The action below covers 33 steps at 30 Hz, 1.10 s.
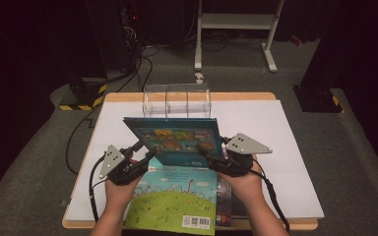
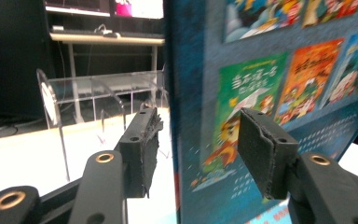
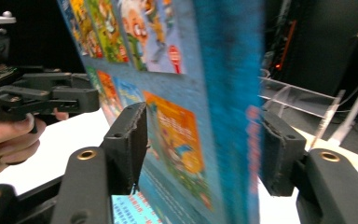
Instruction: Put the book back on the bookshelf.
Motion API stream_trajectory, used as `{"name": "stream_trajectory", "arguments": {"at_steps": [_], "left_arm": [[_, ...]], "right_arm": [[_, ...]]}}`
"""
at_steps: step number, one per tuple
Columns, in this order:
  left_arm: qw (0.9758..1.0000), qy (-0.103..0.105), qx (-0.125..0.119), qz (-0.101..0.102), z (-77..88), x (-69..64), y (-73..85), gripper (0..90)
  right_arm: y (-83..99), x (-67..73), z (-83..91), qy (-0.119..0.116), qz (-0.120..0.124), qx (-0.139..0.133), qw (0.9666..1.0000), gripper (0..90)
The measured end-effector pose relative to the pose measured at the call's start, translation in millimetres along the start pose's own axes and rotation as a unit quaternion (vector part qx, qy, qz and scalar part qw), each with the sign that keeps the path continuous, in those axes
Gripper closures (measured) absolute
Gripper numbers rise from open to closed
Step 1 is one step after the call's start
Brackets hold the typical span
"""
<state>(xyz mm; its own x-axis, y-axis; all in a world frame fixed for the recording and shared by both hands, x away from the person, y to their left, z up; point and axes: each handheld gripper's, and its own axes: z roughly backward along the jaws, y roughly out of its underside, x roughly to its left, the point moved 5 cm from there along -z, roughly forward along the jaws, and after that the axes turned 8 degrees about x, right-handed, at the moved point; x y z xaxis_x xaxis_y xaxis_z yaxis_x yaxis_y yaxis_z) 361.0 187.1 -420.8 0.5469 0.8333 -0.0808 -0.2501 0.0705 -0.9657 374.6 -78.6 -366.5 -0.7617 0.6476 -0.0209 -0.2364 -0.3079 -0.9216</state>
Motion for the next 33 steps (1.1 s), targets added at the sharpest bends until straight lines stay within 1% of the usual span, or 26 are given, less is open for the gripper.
{"name": "stream_trajectory", "arguments": {"at_steps": [1,2,3,5,7,9,10,11,12,13,15,16,17,19,21,23,27,29,30,31,32,33], "left_arm": [[1.0,0.003,0.008,-0.001,1.6,3.0,1.6,47.2],[0.9999,0.002,0.014,-0.001,2.5,5.0,2.8,45.8],[0.9998,0.0,0.02,-0.002,3.6,7.8,4.7,45.3],[0.9995,-0.009,0.028,-0.008,7.0,15.2,9.4,44.3],[0.9991,-0.01,0.042,-0.001,9.5,24.3,14.2,43.2],[0.9987,-0.024,0.045,0.007,13.4,33.6,17.2,42.1],[0.9984,-0.028,0.047,0.014,15.5,38.1,17.9,41.5],[0.998,-0.031,0.048,0.025,18.1,43.0,18.0,40.8],[0.9977,-0.036,0.049,0.029,19.9,45.9,17.9,39.8],[0.997,-0.046,0.052,0.036,22.8,50.2,17.5,39.0],[0.9956,-0.056,0.058,0.048,26.0,56.0,16.7,36.2],[0.9953,-0.058,0.054,0.056,28.4,59.0,15.7,34.3],[0.9951,-0.062,0.052,0.056,30.7,61.3,15.1,34.2],[0.9944,-0.072,0.049,0.059,34.3,65.3,14.3,34.2],[0.9943,-0.076,0.045,0.06,37.7,69.4,13.7,35.1],[0.9937,-0.08,0.041,0.066,41.8,74.5,13.2,34.9],[0.993,-0.087,0.036,0.072,47.5,80.3,12.6,35.0],[0.993,-0.089,0.033,0.07,49.0,81.0,12.2,35.7],[0.9931,-0.09,0.032,0.068,49.3,81.1,12.1,35.8],[0.9931,-0.091,0.031,0.068,49.6,81.1,11.9,35.9],[0.9931,-0.09,0.031,0.068,49.8,81.3,11.8,36.0],[0.993,-0.09,0.03,0.07,50.2,81.4,11.7,35.9]], "right_arm": [[0.1,1.5,-0.9,-0.006,0.004,0.002,1.0,47.3],[0.8,3.9,-2.4,-0.014,0.006,0.006,0.9999,48.0],[1.3,4.6,-3.3,-0.015,0.006,0.008,0.9998,48.0],[2.2,6.2,-3.9,-0.035,0.003,0.012,0.9993,51.1],[2.8,9.1,-4.2,-0.046,0.005,0.016,0.9988,53.9],[3.6,12.9,-5.1,-0.052,0.008,0.018,0.9985,56.6],[3.8,14.2,-5.6,-0.056,0.009,0.018,0.9982,57.6],[4.0,15.5,-6.4,-0.06,0.01,0.019,0.998,58.4],[4.2,17.3,-7.2,-0.064,0.011,0.02,0.9977,59.5],[4.3,18.3,-7.9,-0.066,0.012,0.02,0.9975,60.1],[4.5,20.8,-10.3,-0.073,0.013,0.021,0.997,61.6],[4.4,21.9,-11.9,-0.078,0.013,0.022,0.9966,62.5],[4.1,23.0,-14.1,-0.084,0.011,0.023,0.9961,63.4],[3.5,24.8,-17.9,-0.087,0.01,0.024,0.9958,65.1],[2.4,27.6,-23.0,-0.094,0.01,0.026,0.9952,68.5],[1.2,31.6,-30.0,-0.107,0.009,0.027,0.9938,73.0],[-3.5,37.2,-41.1,-0.079,0.021,0.023,0.9964,78.1],[-6.3,38.3,-48.3,-0.049,0.022,0.013,0.9984,82.1],[-7.3,38.2,-52.2,-0.037,0.017,0.011,0.9991,82.8],[-7.7,36.4,-55.6,-0.04,-0.005,0.011,0.9991,82.9],[-7.1,32.8,-62.1,-0.049,-0.031,0.006,0.9983,82.9],[-6.6,32.5,-65.8,-0.046,-0.033,0.002,0.9984,82.9]]}}
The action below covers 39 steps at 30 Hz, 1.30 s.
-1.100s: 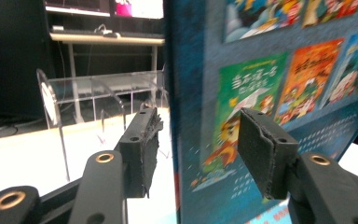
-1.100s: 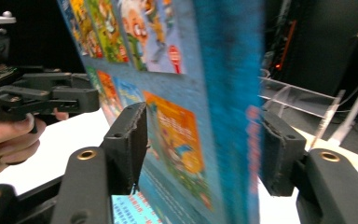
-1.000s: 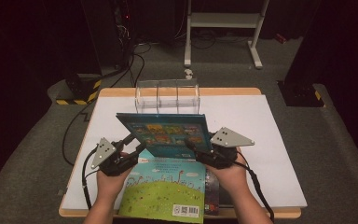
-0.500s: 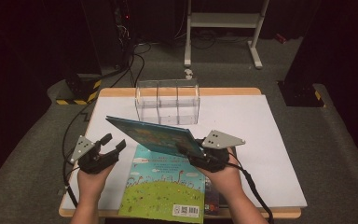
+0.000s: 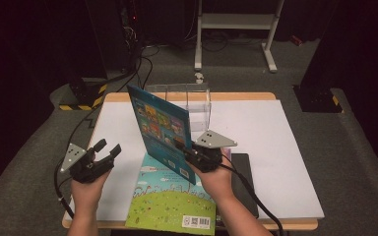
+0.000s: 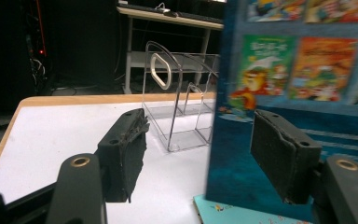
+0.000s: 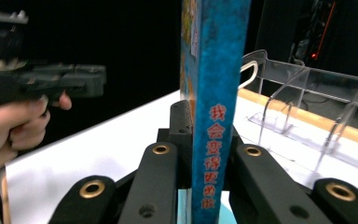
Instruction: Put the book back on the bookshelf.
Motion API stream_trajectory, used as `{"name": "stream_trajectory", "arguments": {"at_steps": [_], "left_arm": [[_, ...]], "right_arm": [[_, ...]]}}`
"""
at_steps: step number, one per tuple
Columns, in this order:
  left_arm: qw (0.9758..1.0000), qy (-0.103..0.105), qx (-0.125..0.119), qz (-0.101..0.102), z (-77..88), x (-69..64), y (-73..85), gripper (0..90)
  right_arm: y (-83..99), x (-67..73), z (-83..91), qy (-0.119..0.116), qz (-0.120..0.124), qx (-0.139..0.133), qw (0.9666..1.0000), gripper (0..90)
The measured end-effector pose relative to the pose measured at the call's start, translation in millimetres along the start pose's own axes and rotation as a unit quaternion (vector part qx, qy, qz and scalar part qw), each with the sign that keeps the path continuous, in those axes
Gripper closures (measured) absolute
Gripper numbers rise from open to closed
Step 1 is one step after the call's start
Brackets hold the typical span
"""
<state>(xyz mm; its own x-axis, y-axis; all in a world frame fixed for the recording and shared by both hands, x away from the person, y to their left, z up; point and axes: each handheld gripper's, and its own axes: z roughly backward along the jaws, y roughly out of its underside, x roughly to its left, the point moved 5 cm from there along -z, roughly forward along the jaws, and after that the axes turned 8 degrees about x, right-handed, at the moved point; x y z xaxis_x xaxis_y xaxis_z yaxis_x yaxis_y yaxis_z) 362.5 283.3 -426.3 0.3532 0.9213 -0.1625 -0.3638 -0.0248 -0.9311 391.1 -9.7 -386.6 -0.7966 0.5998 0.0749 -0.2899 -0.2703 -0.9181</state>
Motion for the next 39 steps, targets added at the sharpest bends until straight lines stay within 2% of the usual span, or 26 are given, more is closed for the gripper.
{"name": "stream_trajectory", "arguments": {"at_steps": [3,7,11,18,23,29,31,35,37,39], "left_arm": [[1.0,0.002,-0.002,0.003,0.6,0.8,-0.2,35.9],[1.0,0.002,0.001,-0.001,-0.3,0.2,0.5,36.5],[1.0,0.008,0.002,-0.001,-1.3,-2.8,0.5,37.0],[0.9996,0.025,0.002,-0.015,-2.8,-14.4,-2.0,34.9],[0.9982,0.053,-0.012,-0.026,3.8,-29.6,-10.5,30.5],[0.994,0.085,-0.053,-0.044,23.8,-53.5,-28.2,26.7],[0.9917,0.099,-0.067,-0.047,31.8,-62.2,-34.2,25.8],[0.9895,0.109,-0.083,-0.047,39.4,-72.4,-39.8,24.2],[0.9904,0.104,-0.079,-0.044,38.5,-73.6,-40.0,22.7],[0.9903,0.104,-0.081,-0.042,38.2,-73.9,-39.0,20.7]], "right_arm": [[-2.6,5.8,-15.1,0.034,0.012,-0.015,0.9992,82.9],[-7.0,12.6,-32.7,0.055,0.025,-0.018,0.998,82.9],[-11.6,16.7,-47.4,0.067,0.028,-0.013,0.9973,82.9],[-21.1,27.1,-64.6,0.069,0.053,0.013,0.9961,82.5],[-26.4,35.5,-70.6,0.069,0.059,0.018,0.9957,81.8],[-22.1,46.0,-71.2,0.056,0.058,0.015,0.9967,78.7],[-19.9,51.7,-71.9,0.048,0.058,0.015,0.997,77.5],[-14.9,64.1,-74.1,0.03,0.064,0.018,0.9974,74.6],[-12.2,71.2,-75.2,0.029,0.073,0.021,0.9967,73.7],[-9.8,77.5,-76.1,0.03,0.078,0.024,0.9962,73.2]]}}
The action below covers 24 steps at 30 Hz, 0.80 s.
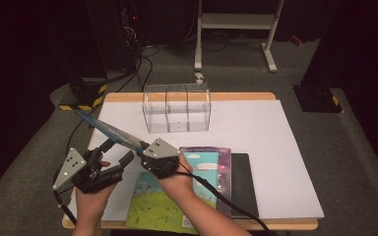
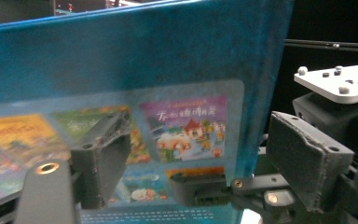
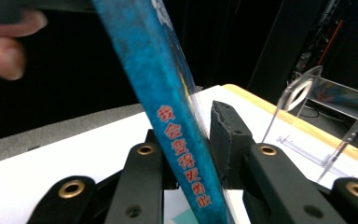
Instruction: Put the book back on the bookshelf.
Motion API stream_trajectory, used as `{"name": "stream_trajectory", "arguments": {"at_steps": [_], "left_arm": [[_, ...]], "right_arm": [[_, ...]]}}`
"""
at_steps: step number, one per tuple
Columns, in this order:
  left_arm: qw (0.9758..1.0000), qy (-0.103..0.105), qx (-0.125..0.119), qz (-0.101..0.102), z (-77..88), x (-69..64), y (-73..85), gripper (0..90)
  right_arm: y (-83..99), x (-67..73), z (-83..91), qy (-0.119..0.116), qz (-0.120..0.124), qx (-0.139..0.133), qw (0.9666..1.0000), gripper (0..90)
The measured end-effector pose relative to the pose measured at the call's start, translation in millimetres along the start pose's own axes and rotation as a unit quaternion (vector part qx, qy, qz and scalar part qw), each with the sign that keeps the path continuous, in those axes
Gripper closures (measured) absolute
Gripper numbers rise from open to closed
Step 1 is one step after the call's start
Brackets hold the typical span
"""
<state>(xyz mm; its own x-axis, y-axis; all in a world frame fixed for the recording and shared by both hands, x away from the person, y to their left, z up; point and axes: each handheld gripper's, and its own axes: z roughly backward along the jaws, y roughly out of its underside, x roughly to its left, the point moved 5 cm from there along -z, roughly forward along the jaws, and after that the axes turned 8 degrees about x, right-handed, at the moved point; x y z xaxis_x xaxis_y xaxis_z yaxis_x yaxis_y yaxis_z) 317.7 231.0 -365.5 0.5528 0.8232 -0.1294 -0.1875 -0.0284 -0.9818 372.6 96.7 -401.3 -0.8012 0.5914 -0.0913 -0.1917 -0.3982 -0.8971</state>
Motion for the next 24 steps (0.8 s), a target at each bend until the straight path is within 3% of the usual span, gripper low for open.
{"name": "stream_trajectory", "arguments": {"at_steps": [5,11,14,17,18,24], "left_arm": [[0.9999,0.001,-0.003,0.017,-0.9,0.8,-0.4,18.2],[0.9997,-0.002,-0.005,0.023,-3.7,0.7,-1.0,15.1],[0.9998,-0.006,-0.004,0.02,-5.0,-0.3,-1.3,14.7],[0.9998,-0.005,-0.004,0.017,-8.0,-1.7,-2.5,14.8],[0.9997,-0.019,0.004,0.013,-13.8,-3.3,-3.2,15.2],[0.9983,-0.044,0.034,0.02,-31.0,-1.7,4.6,16.4]], "right_arm": [[0.3,1.6,-0.4,0.002,-0.003,-0.001,1.0,72.0],[13.4,-1.8,7.7,-0.013,-0.032,0.012,0.9993,60.9],[32.2,-7.0,21.1,-0.008,-0.035,0.016,0.9992,66.1],[36.7,-9.5,25.5,-0.015,-0.035,0.018,0.9991,67.3],[35.6,-9.0,25.0,-0.015,-0.036,0.019,0.9991,67.4],[28.8,-6.3,17.7,-0.032,-0.055,0.009,0.9979,64.5]]}}
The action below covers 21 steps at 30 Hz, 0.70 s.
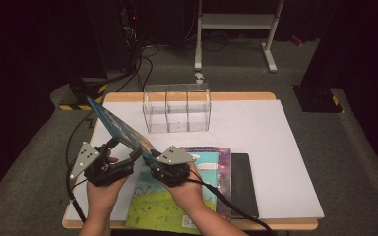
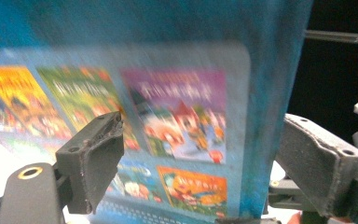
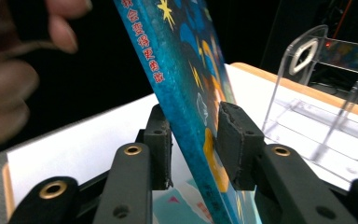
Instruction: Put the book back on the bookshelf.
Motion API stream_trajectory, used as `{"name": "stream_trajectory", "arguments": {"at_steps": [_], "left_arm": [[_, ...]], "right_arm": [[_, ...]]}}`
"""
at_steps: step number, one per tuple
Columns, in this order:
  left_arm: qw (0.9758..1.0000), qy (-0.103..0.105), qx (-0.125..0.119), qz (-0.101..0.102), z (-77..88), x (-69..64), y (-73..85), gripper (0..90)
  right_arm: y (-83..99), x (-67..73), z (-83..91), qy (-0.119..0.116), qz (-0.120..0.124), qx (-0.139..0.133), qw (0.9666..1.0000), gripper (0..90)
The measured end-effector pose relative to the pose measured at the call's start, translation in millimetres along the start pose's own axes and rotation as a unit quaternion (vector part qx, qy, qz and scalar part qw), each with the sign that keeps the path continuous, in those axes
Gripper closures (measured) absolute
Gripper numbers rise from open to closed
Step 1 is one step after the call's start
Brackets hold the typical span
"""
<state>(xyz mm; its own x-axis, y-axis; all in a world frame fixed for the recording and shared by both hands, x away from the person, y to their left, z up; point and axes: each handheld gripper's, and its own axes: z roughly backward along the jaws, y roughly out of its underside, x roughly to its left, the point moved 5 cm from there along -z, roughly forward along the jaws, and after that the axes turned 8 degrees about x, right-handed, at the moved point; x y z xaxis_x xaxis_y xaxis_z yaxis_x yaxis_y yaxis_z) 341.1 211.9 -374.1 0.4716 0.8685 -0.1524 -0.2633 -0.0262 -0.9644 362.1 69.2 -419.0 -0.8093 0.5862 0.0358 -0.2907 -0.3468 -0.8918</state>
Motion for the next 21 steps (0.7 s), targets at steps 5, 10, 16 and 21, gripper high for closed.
{"name": "stream_trajectory", "arguments": {"at_steps": [5,10,16,21], "left_arm": [[0.9993,-0.034,0.013,-0.004,-5.3,5.0,-0.7,18.6],[0.9982,-0.057,0.018,-0.003,-8.1,10.6,-1.7,25.1],[0.9969,-0.075,0.023,-0.009,-7.3,16.2,-7.0,27.7],[0.9951,-0.089,0.034,-0.026,-6.8,18.4,-12.8,32.5]], "right_arm": [[-5.4,5.4,-8.6,-0.018,0.0,0.002,0.9998,61.3],[-6.5,6.6,-8.3,-0.033,0.009,0.02,0.9992,59.4],[9.0,-8.7,41.2,-0.026,0.001,0.003,0.9997,57.0],[38.7,-39.4,97.1,0.015,-0.016,-0.018,0.9996,57.0]]}}
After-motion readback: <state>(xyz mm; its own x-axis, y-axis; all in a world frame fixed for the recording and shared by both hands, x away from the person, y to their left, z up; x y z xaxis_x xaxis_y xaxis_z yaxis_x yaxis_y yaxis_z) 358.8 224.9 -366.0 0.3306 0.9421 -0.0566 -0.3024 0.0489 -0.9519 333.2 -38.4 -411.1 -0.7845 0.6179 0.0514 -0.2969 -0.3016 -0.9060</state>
